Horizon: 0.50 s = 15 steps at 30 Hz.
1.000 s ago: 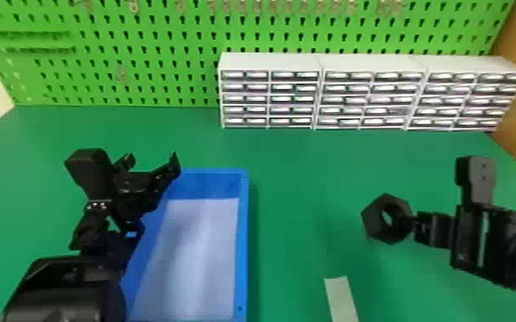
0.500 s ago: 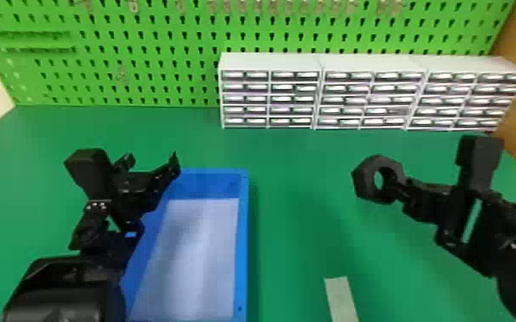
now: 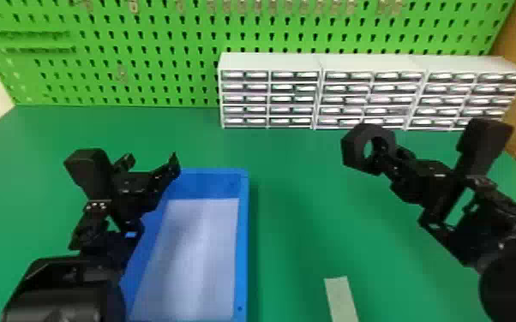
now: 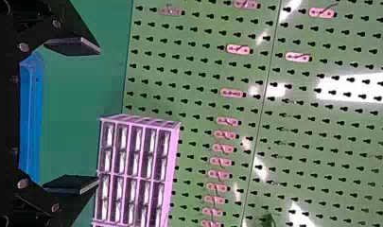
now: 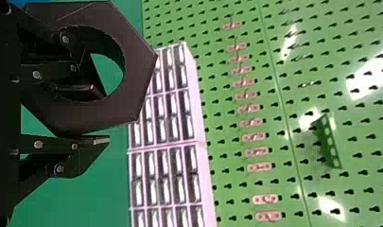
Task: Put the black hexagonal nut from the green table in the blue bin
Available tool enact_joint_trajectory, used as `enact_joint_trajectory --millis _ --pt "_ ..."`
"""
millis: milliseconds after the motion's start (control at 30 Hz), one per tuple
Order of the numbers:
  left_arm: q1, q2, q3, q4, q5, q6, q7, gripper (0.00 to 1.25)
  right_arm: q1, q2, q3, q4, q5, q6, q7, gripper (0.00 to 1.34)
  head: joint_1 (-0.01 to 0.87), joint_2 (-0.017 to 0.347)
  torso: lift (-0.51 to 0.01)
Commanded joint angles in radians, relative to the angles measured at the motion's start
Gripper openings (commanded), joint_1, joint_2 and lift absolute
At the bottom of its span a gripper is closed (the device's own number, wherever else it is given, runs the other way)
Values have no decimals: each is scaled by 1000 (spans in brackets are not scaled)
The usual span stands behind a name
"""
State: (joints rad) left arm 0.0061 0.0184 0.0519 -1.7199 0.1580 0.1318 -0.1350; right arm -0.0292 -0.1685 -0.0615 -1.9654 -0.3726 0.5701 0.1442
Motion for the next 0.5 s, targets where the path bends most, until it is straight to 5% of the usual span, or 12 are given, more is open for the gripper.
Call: enact_joint_trajectory --millis 0,467 --pt "0 0 0 0 2 0 0 954 -11 0 23 0 -17 -10 0 253 686 51 -97" --pt "-5 0 -3 0 0 0 0 954 -60 -17 120 7 -81 20 0 253 686 51 -97"
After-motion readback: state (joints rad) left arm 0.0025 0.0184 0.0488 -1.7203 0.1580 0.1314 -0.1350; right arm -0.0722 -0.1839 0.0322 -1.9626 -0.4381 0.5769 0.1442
